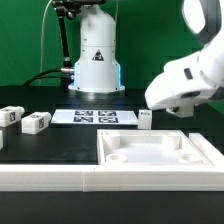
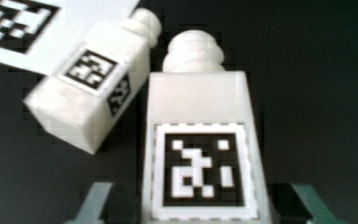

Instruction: Assemble one leg

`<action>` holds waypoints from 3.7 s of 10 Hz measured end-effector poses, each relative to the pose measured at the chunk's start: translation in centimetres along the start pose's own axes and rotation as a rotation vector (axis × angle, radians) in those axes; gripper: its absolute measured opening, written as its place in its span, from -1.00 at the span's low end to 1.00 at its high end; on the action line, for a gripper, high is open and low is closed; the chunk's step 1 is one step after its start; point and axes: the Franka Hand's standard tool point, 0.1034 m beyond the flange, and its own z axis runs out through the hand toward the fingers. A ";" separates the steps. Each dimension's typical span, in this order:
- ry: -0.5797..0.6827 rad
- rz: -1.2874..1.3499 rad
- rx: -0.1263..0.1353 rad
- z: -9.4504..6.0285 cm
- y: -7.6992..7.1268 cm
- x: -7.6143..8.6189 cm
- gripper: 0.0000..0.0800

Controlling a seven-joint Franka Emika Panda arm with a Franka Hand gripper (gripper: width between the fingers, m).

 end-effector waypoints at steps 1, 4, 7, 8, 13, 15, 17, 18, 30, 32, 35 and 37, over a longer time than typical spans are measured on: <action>-0.001 -0.001 0.000 -0.7 0.0 -0.6 -0.27; 0.059 -0.016 0.002 -0.9 0.3 0.5 -0.27; 0.256 -0.035 0.007 -5.8 2.0 1.3 -0.27; 0.321 -0.032 0.006 -7.1 2.3 1.7 -0.27; 0.729 -0.017 -0.029 -7.7 3.0 2.6 -0.27; 0.862 -0.035 -0.048 -10.6 5.2 2.8 -0.27; 0.993 -0.015 -0.055 -13.8 8.0 2.4 -0.27; 1.095 -0.013 -0.070 -14.0 7.9 2.8 -0.27; 1.377 0.012 -0.110 -15.9 10.0 5.4 -0.27; 1.387 0.011 -0.108 -16.8 10.0 6.4 -0.27; 1.383 0.012 -0.101 -16.6 10.2 7.7 -0.27; 1.373 0.005 -0.098 -16.1 9.8 8.5 -0.27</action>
Offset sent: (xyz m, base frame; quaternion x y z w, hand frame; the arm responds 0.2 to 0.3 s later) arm 0.0000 0.0000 0.0000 0.0000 0.0000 0.0000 1.0000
